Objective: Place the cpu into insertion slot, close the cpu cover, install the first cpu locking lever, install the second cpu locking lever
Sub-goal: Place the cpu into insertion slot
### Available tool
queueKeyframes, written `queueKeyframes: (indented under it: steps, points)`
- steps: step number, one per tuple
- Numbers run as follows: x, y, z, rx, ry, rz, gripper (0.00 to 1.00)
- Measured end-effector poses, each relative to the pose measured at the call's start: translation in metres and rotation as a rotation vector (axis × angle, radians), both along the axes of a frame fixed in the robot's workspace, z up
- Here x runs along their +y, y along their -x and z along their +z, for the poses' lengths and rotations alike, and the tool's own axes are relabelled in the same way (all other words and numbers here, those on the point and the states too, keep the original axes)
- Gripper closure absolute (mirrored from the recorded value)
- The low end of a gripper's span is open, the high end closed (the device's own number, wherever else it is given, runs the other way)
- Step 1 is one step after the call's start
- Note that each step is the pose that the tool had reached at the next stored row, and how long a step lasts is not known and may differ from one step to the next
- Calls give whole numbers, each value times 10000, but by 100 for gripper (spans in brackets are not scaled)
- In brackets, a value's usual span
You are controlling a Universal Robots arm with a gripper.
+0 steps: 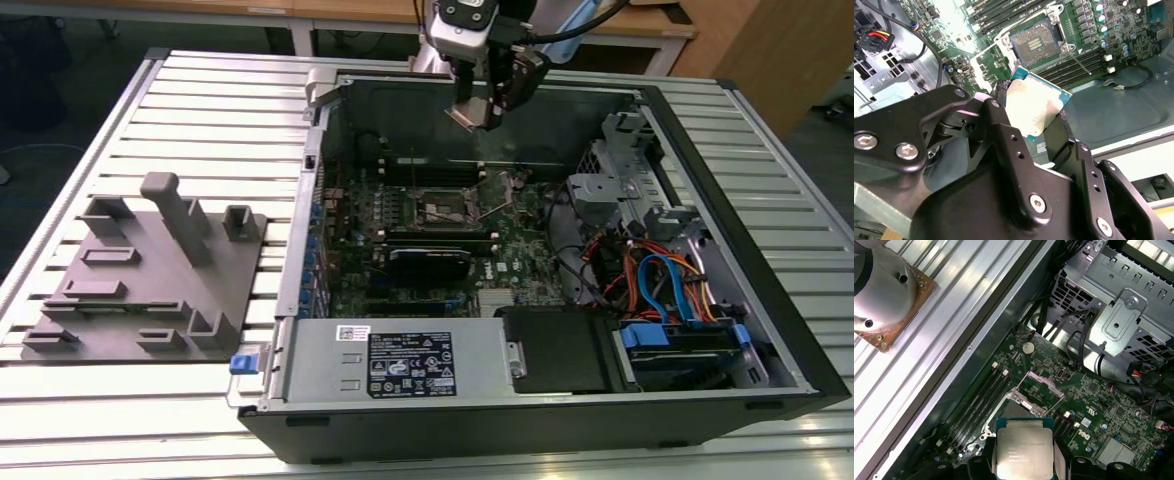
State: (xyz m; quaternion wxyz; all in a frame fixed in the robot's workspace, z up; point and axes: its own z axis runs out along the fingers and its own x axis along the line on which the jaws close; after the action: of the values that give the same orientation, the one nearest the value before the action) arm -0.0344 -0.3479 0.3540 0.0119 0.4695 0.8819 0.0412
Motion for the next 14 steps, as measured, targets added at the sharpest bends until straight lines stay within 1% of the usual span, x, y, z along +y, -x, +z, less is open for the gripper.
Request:
queueKeyframes:
  steps: [14]
  points:
    - [0,0,-1,0,0,-99,46]
